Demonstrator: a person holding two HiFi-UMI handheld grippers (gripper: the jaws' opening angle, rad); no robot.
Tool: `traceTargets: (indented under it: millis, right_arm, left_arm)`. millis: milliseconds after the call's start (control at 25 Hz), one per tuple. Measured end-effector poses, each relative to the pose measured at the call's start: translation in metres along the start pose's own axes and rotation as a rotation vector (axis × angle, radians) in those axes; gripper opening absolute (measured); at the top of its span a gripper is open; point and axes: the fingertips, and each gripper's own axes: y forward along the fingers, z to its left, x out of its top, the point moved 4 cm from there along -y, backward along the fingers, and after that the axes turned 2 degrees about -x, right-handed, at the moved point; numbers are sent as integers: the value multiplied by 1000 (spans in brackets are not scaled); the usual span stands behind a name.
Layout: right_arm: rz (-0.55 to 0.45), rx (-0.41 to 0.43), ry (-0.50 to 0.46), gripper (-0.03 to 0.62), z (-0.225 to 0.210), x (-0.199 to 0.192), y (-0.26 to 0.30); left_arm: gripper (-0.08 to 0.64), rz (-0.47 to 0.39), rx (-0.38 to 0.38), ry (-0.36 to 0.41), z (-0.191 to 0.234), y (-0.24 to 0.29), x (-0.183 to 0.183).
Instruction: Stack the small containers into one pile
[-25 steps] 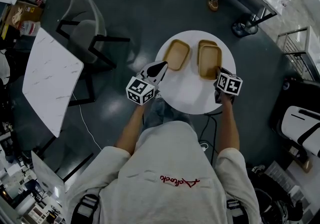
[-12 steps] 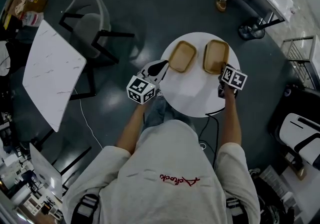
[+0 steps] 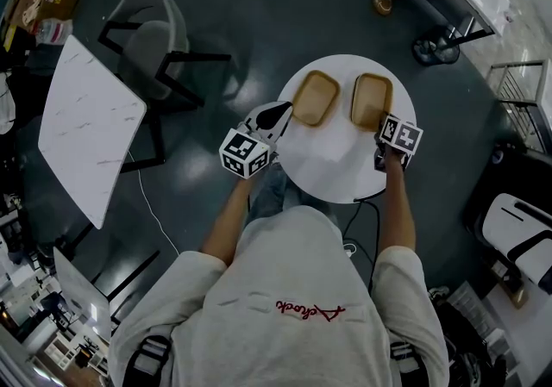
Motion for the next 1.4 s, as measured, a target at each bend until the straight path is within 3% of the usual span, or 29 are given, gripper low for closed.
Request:
traceTargets:
  millis: [360, 560, 840, 1200, 1400]
  right_arm:
    - [-8, -22, -31, 29, 2, 1, 5]
    - [-33, -33, -63, 138, 5, 3, 4]
    - [-122, -77, -101, 178, 3, 11, -11]
    - [-235, -78, -146, 155, 8, 17, -30]
    - [-302, -41, -220, 46, 25, 15, -43]
  left_arm:
    - [12, 0, 3, -3, 6, 0, 2]
    - [12, -1, 3, -6, 7, -2, -1]
    - [12, -2, 1, -5, 3, -7, -1]
    - [12, -8, -3, 8, -4, -9, -1]
    - [12, -10, -3, 15, -9, -11, 0]
